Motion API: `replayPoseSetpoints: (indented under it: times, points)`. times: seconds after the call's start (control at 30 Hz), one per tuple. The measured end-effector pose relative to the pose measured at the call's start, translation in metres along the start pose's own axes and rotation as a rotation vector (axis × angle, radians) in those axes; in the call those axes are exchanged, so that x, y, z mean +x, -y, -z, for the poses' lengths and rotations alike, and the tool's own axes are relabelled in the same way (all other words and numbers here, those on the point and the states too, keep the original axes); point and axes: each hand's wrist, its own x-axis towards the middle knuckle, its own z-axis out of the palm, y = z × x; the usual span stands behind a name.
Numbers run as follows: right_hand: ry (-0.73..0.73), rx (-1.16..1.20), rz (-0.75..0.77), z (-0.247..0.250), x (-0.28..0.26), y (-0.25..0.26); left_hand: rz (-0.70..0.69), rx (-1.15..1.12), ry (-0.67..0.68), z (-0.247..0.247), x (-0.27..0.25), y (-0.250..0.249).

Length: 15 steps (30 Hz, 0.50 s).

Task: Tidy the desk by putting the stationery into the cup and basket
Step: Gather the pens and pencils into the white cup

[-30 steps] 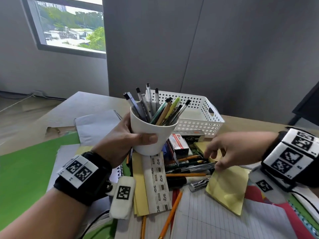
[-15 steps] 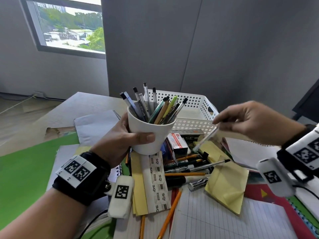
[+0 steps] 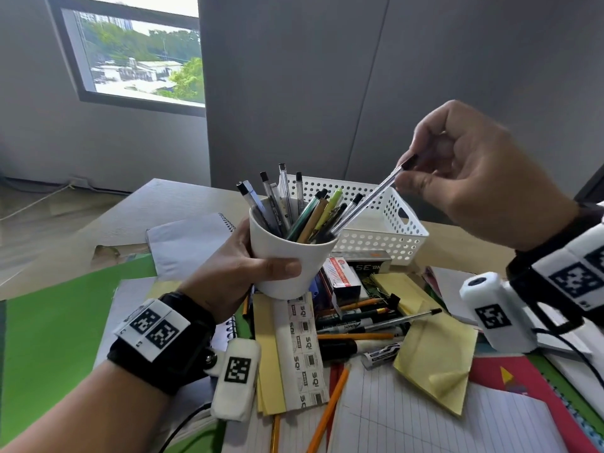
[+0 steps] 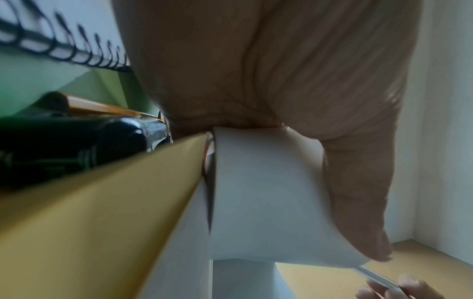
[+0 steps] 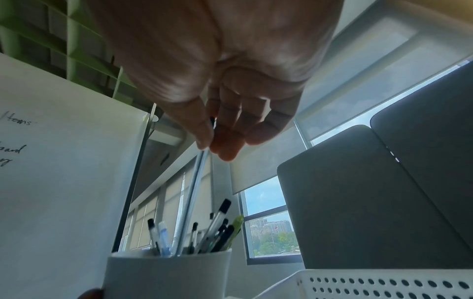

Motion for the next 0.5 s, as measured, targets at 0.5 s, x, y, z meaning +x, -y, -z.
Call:
replayPoseSetpoints:
  times: [0.5]
  points:
    - [0.472,-0.446,-0.239,-0.012,-0.020,-0.043,-0.001,-0.006,0.005,-0.001,0.001,0.000]
